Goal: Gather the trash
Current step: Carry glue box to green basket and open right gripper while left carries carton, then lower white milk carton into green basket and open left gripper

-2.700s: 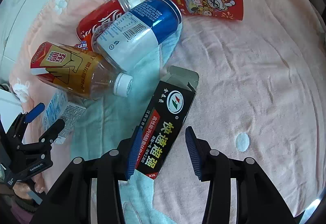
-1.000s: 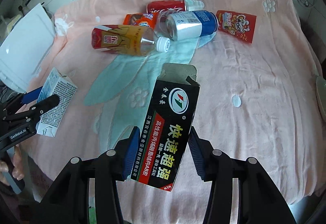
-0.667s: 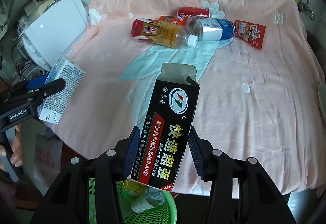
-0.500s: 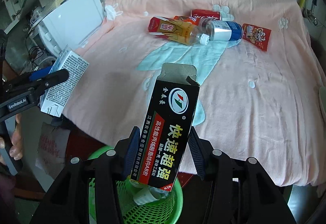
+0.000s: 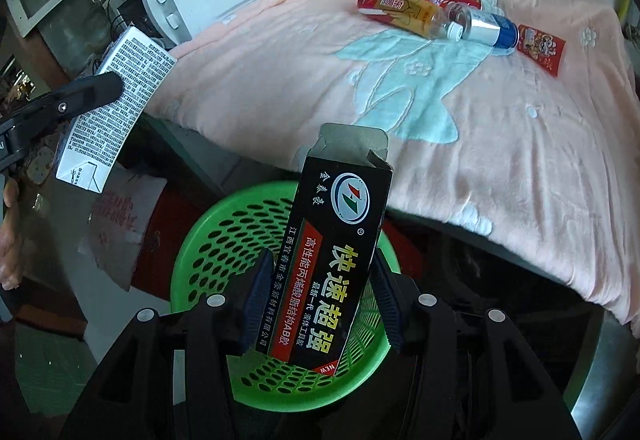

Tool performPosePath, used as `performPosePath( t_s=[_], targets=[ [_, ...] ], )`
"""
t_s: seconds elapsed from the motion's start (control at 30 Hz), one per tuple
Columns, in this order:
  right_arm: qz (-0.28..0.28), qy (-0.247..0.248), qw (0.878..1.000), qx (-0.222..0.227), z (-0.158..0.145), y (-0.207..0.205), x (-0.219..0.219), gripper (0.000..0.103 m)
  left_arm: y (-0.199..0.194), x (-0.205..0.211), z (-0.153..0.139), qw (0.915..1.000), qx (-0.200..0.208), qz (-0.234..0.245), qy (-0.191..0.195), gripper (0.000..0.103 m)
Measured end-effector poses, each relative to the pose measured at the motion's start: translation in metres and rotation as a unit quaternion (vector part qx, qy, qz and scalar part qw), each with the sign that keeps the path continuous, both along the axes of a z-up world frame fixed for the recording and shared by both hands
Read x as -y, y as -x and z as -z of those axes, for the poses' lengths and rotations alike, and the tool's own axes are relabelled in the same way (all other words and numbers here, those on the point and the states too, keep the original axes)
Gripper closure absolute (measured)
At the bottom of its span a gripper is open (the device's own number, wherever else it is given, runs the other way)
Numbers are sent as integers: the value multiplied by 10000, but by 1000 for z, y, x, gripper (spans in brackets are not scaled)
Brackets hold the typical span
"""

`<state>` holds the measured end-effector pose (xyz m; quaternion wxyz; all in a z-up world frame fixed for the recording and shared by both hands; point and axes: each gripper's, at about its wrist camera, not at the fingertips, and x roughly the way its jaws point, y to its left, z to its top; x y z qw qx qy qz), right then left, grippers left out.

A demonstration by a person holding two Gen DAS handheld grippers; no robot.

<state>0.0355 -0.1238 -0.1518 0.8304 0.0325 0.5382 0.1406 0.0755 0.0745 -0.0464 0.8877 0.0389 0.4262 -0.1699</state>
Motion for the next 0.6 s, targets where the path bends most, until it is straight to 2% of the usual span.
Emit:
performPosePath(
  t_s=[0.13, 0.23, 0.37, 0.6],
  targets=[
    [-45, -66, 9999, -126, 8, 7, 1, 53, 19, 0, 12, 9999, -143, -64, 40, 35],
    [-71, -85, 9999, -48, 5, 12, 3, 44, 28, 1, 18, 9996, -231, -109, 89, 35],
    [-40, -50, 9999, 88, -3, 15, 7, 44, 33, 3, 23, 9992, -312, -138, 184, 34],
    [107, 19, 9993, 371, -22, 17, 21, 42, 38, 23, 30, 9992, -366, 84, 166, 34]
  ],
)
